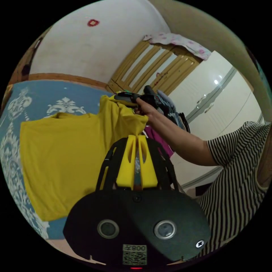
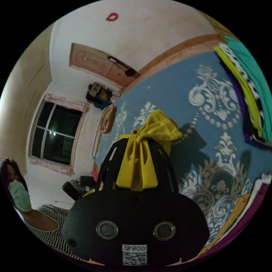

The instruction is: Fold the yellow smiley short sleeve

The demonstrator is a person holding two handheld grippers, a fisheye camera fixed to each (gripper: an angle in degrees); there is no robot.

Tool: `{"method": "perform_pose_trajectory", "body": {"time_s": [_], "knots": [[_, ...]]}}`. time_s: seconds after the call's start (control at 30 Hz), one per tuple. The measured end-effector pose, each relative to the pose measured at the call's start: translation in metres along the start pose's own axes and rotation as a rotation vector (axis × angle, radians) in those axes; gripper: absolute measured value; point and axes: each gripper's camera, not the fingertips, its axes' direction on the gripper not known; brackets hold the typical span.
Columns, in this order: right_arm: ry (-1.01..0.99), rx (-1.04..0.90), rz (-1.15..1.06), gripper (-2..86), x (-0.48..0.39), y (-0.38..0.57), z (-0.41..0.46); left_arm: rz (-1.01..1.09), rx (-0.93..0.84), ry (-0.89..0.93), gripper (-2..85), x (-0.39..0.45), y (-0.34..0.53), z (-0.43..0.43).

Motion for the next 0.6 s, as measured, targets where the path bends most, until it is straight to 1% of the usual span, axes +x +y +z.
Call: {"method": "perform_pose_trajectory", "body": {"time_s": [0.07, 0.13, 0.17, 0.23, 0.27, 0.33, 0.37, 0.43, 0.6], "knots": [[0.019, -0.033, -0.082, 1.0, -0.027, -0.003, 0.045, -0.092, 0.067, -0.05, 1.3, -0.025, 0.015, -0.067], [0.063, -0.094, -0.189, 1.0, -0.059, -0.005, 0.113, -0.176, 0.108, -0.094, 1.3, -0.045, 0.031, -0.114], [0.083, -0.113, -0.211, 1.0, -0.065, -0.005, 0.131, -0.237, 0.123, -0.123, 1.2, -0.06, 0.042, -0.141], [0.138, -0.206, -0.279, 1.0, -0.084, -0.004, 0.208, -0.337, 0.146, -0.153, 1.2, -0.083, 0.059, -0.176], [0.155, -0.232, -0.286, 1.0, -0.086, -0.003, 0.229, -0.402, 0.158, -0.147, 1.2, -0.099, 0.07, -0.195], [0.21, -0.326, -0.303, 1.0, -0.089, 0.004, 0.309, -0.485, 0.164, -0.157, 1.3, -0.12, 0.085, -0.22], [0.228, -0.35, -0.305, 1.0, -0.089, 0.006, 0.329, -0.53, 0.167, -0.154, 1.3, -0.131, 0.093, -0.235], [0.289, -0.423, -0.324, 0.9, -0.089, 0.016, 0.398, -0.596, 0.182, -0.122, 1.3, -0.145, 0.105, -0.256], [0.371, -0.518, -0.379, 0.9, -0.088, 0.034, 0.501, -0.682, 0.231, -0.083, 1.2, -0.164, 0.123, -0.312]]}}
